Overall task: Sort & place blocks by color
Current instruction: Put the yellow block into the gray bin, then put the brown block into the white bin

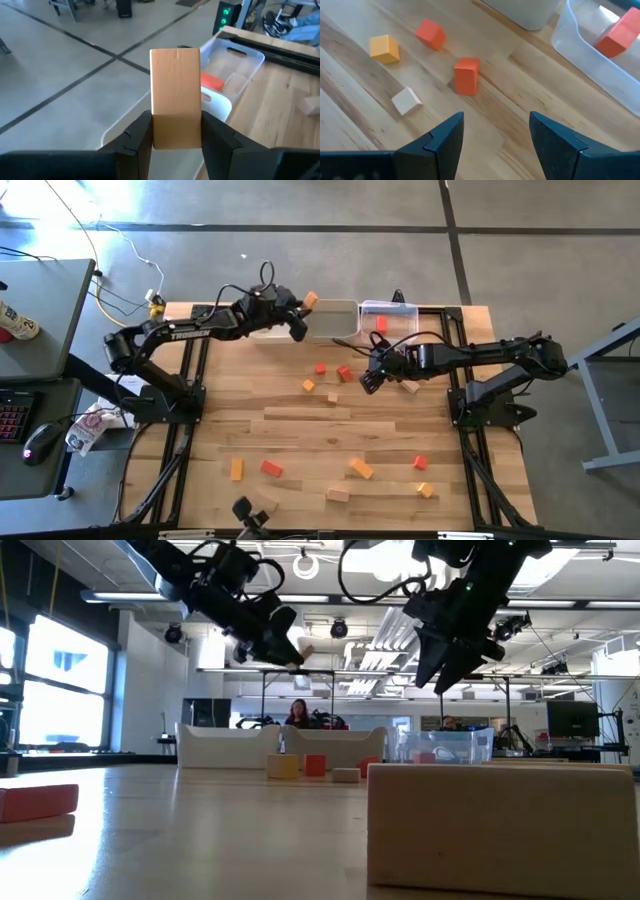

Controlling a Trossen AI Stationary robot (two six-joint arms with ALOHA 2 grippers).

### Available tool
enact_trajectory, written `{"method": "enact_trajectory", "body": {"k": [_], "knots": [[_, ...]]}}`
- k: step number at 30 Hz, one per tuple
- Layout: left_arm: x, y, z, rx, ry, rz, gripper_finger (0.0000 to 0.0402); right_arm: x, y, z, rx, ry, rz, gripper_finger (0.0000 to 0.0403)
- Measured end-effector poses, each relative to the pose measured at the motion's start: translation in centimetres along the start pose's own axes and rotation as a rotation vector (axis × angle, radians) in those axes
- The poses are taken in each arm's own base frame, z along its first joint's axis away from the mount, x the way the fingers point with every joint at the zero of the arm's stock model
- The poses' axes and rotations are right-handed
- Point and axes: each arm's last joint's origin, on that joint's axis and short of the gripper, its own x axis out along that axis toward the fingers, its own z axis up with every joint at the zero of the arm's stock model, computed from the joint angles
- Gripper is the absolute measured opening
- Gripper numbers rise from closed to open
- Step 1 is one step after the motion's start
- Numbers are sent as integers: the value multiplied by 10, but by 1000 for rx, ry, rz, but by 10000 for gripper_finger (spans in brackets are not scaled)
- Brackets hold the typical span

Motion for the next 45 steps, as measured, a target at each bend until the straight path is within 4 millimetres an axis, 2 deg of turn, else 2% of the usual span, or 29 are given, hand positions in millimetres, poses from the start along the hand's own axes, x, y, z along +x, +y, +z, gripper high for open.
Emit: {"method": "enact_trajectory", "body": {"k": [4,12,21,26,38,45], "knots": [[17,-2,-14,-11,46,-26,111,0,-1,-1,23,10,-8,211],[50,-4,-27,-22,115,-25,113,0,-1,-3,31,35,-4,211],[73,-5,-39,-37,166,-21,119,0,-3,-5,19,66,-10,211],[77,-5,-41,-43,178,-17,139,-2,-4,-12,11,136,-21,211],[77,-7,-31,-84,195,-70,203,-12,-6,-36,-62,304,-99,211],[69,-5,-27,-74,222,-91,215,-16,-12,-44,-73,370,-179,211]]}}
